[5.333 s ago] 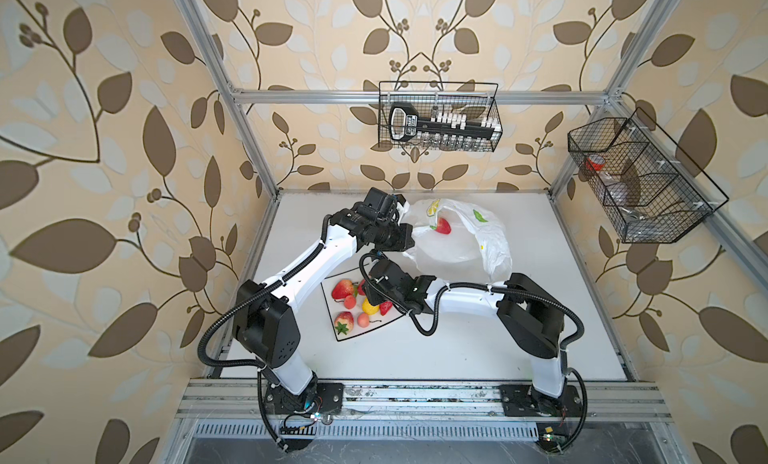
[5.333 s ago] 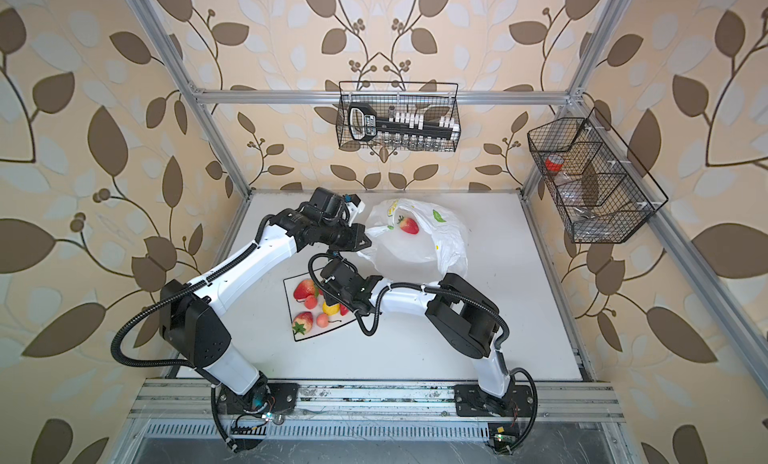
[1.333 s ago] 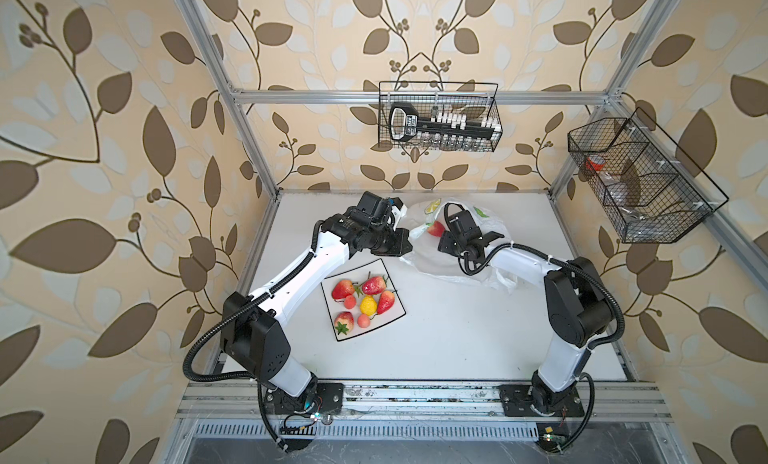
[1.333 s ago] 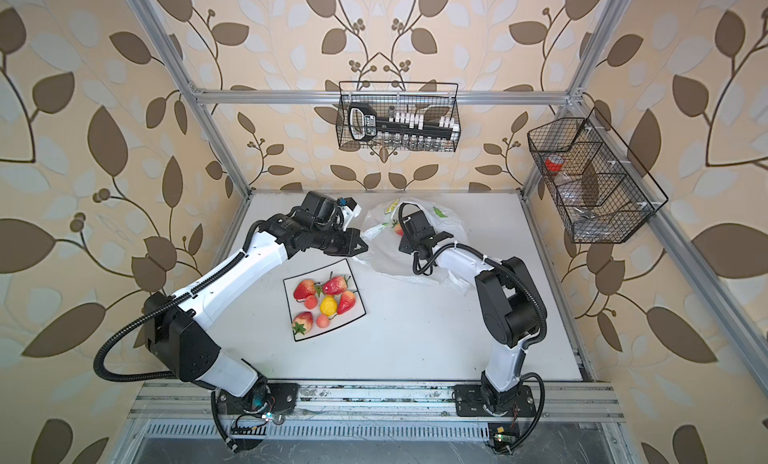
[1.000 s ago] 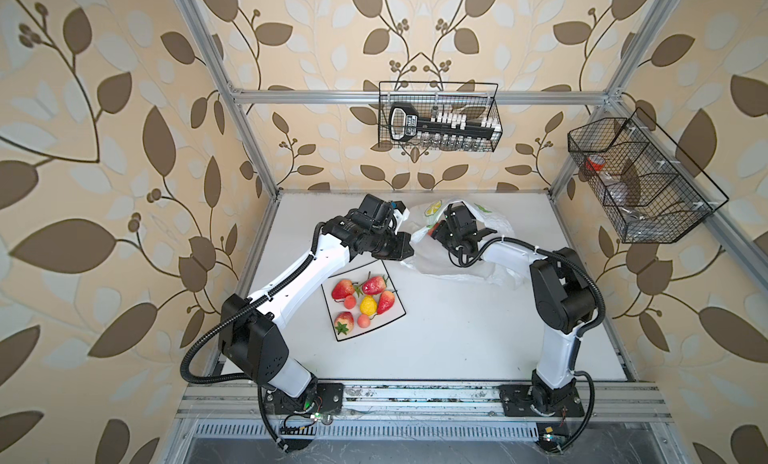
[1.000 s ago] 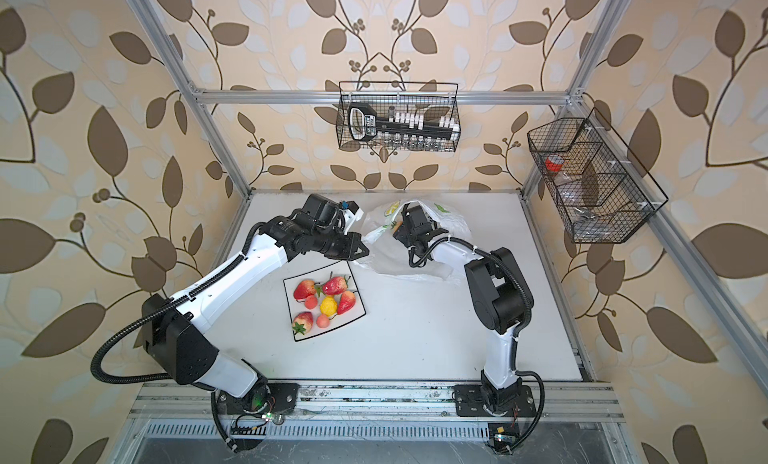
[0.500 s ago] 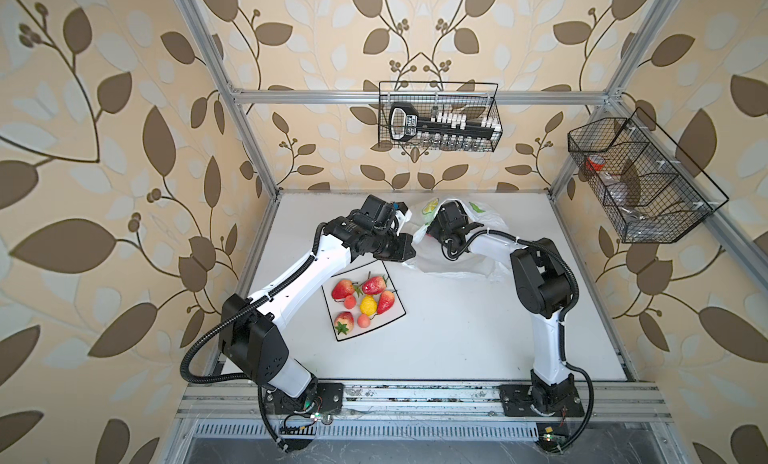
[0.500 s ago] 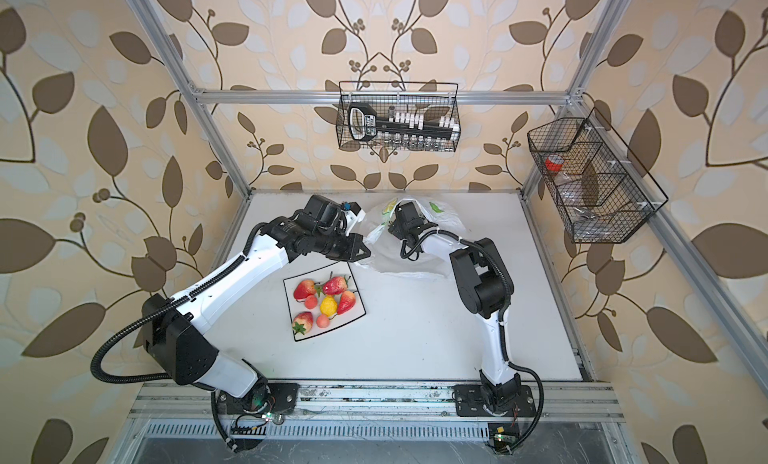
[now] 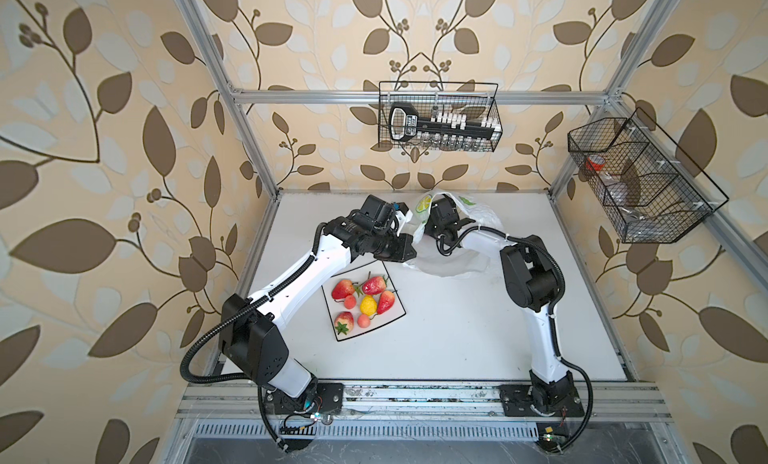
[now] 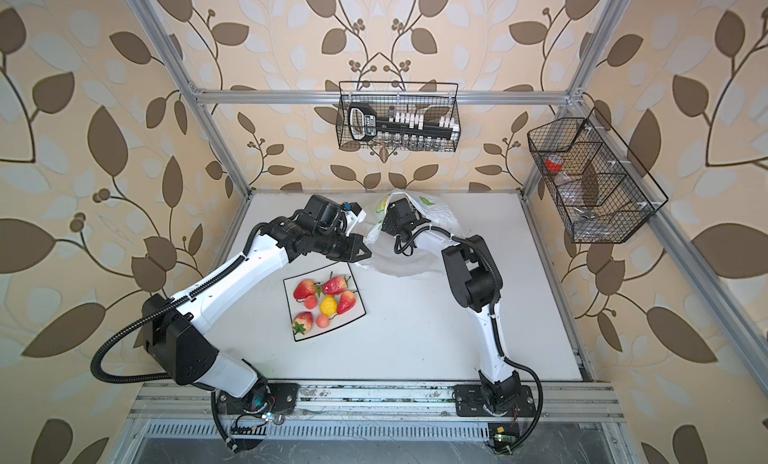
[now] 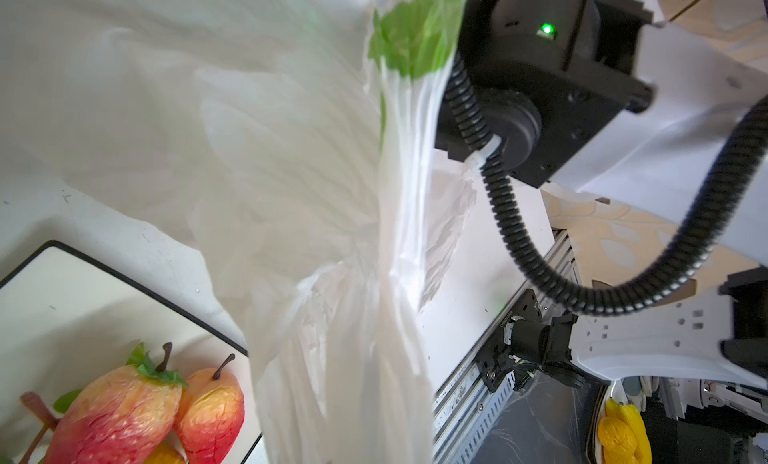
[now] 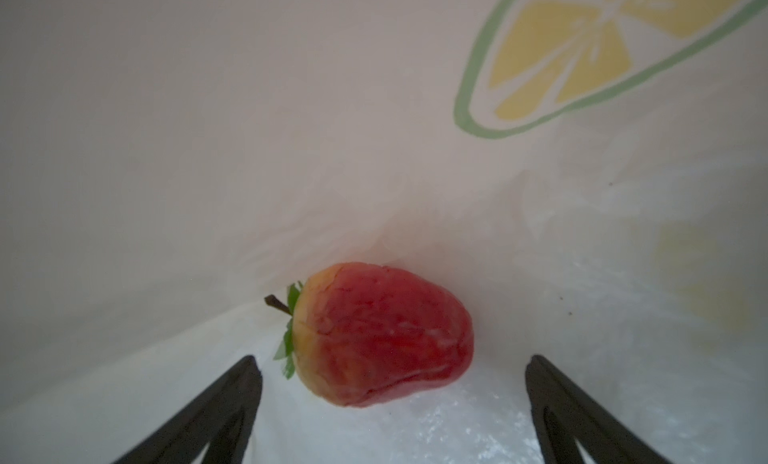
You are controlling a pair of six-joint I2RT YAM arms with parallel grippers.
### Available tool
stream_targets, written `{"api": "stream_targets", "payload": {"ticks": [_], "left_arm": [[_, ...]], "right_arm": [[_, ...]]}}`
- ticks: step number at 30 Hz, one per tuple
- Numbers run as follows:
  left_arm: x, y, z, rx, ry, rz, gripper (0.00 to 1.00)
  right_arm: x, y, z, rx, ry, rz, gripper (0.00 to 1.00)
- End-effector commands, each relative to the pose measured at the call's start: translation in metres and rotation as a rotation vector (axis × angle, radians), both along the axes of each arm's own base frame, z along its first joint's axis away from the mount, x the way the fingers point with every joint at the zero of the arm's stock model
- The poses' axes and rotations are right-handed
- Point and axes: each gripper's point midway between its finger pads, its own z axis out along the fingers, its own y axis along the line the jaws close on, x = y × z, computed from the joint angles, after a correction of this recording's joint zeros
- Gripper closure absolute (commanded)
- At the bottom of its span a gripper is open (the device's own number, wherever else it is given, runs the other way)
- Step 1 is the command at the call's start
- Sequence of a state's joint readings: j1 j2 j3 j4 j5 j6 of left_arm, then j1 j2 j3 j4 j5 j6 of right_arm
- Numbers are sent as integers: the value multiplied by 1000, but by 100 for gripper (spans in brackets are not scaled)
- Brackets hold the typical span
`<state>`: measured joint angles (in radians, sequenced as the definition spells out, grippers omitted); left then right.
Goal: Take the fake fruits out of the plastic bag
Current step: 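Lower the right gripper and close it on the red strawberry, then lift the strawberry up out of the bag with the right gripper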
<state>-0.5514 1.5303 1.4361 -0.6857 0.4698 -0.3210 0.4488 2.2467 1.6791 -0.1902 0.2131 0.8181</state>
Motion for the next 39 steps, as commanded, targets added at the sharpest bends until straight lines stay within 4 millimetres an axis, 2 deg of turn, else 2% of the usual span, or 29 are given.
{"api": "stream_targets", "payload": {"ticks": [1, 7, 13, 16, 19, 25, 30, 35, 39], "left_arm": [[-10, -6, 14, -31, -22, -46, 100], [-13, -6, 15, -31, -23, -51, 100], [-12, -7, 16, -33, -21, -54, 100], [-12, -7, 16, -32, -25, -55, 100], [-12, -6, 16, -27, -26, -51, 100], [-10, -6, 15, -25, -28, -44, 100], [-8, -6, 15, -24, -30, -34, 100], [-5, -1, 15, -3, -43, -4, 100], [1, 1, 14, 4, -44, 30, 100]], "right_arm": [[3, 8, -16, -38, 28, 35, 0], [4, 9, -32, -80, 71, 38, 2], [8, 22, -45, -121, 111, 100, 2], [7, 18, -49, -141, 127, 88, 4], [5, 13, -49, -157, 129, 70, 10], [1, 6, -32, -175, 108, 58, 23], [1, 9, -9, -150, 67, 77, 33], [-4, 13, 26, -98, 3, 98, 36], [-24, 16, 45, -60, -25, 145, 36]]}}
